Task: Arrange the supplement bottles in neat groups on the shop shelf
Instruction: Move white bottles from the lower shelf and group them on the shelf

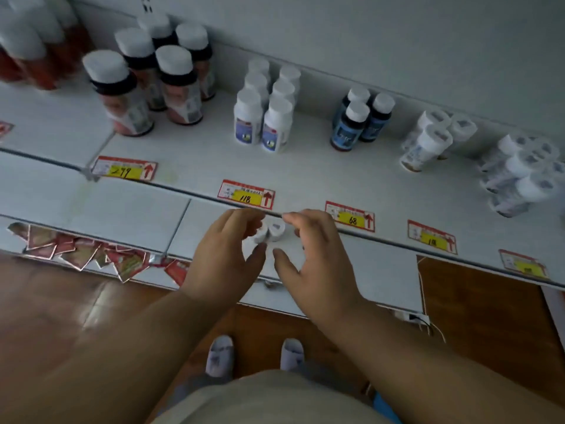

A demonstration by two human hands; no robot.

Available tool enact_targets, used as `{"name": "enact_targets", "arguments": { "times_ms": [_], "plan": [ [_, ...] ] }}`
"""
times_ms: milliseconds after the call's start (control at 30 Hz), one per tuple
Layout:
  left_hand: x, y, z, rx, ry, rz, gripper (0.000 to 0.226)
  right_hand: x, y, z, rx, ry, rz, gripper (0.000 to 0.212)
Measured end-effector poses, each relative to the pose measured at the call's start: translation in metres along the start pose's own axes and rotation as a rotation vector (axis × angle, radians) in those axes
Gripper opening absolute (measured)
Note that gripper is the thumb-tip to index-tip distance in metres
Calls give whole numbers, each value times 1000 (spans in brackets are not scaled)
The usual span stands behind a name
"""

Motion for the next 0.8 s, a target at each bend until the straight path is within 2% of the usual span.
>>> {"name": "enact_targets", "arguments": {
  "times_ms": [100, 233, 533, 667, 800],
  "plan": [
    [-30, -21, 17, -2, 89, 3, 45, 22, -32, 14, -111, 2, -25, 51],
    [-72, -81, 24, -58, 186, 30, 47, 82, -80, 24, -222, -80, -44, 51],
    [-169, -229, -12, -133, 348, 59, 49, 233, -188, -7, -282, -164, -4, 48],
    [-206, -268, -33, -146, 471, 113, 50, 270, -232, -48, -367, -122, 99, 49],
    [-228, -285, -43, -129, 542, 125, 48, 290, -266, -90, -432, -119, 305, 49]
  ]
}}
Point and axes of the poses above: each hand's wrist, its own z-axis away from the middle knuckle, its own y-axis out of the back of the hand, x = y × z, the point moved 3 cm from there along -z, towards the middle knuckle, and after that the axes turned 10 degrees about -z, right-handed, at the moved point
